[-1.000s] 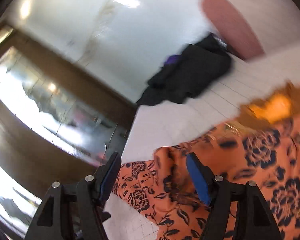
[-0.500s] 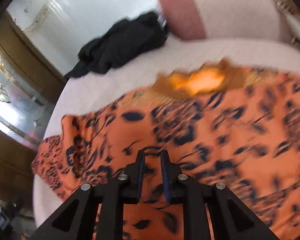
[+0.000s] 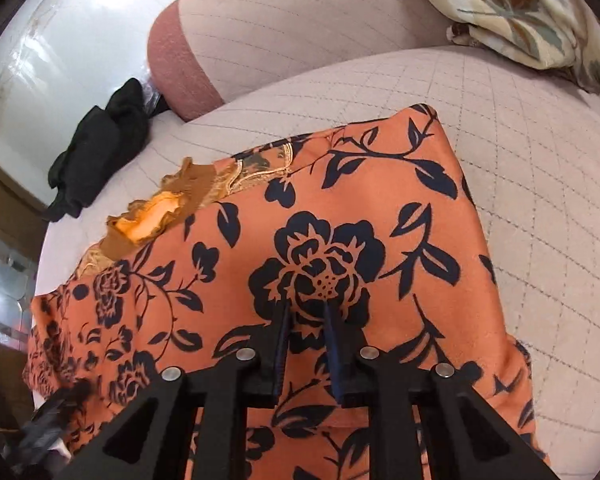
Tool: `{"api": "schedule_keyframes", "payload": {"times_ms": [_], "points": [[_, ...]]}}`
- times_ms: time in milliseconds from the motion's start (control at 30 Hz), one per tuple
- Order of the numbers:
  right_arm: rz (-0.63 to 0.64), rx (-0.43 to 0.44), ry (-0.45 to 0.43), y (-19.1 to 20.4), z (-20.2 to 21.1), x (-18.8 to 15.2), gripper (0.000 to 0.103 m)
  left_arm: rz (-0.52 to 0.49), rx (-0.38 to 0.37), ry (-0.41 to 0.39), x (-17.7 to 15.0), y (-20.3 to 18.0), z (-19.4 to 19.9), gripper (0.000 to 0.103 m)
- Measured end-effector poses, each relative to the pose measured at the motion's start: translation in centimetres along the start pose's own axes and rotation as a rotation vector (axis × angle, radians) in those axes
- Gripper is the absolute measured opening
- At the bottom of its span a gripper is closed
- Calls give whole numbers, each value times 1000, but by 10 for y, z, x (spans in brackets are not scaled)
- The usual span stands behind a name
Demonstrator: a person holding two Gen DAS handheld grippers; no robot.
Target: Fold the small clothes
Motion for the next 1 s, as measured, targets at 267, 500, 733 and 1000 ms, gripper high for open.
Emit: {"api": "schedule_keyframes", "payload": {"times_ms": [267, 500, 733, 1000], "points": [[-43, -86, -3, -30, 16, 5, 21, 48, -27, 16, 2, 16, 10, 103], [-26, 113, 81, -16, 41, -25, 21, 28, -54, 29, 0, 14, 14, 103], [-11, 142, 22, -22, 43, -47, 22, -91, -26, -11, -7, -19, 16, 103], [19, 194, -25, -29, 40, -49, 22, -93, 28, 14, -15, -20, 16, 103]]}}
Point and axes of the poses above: each gripper's, at about its wrist camera, not at the fingertips, and z roughly against the way its jaws point, y to its left, x to its top, the point moved 7 cm from there along -z, roughly the way its jaws point, and after that the axes turned 3 degrees about -y, right-handed, at the moved point
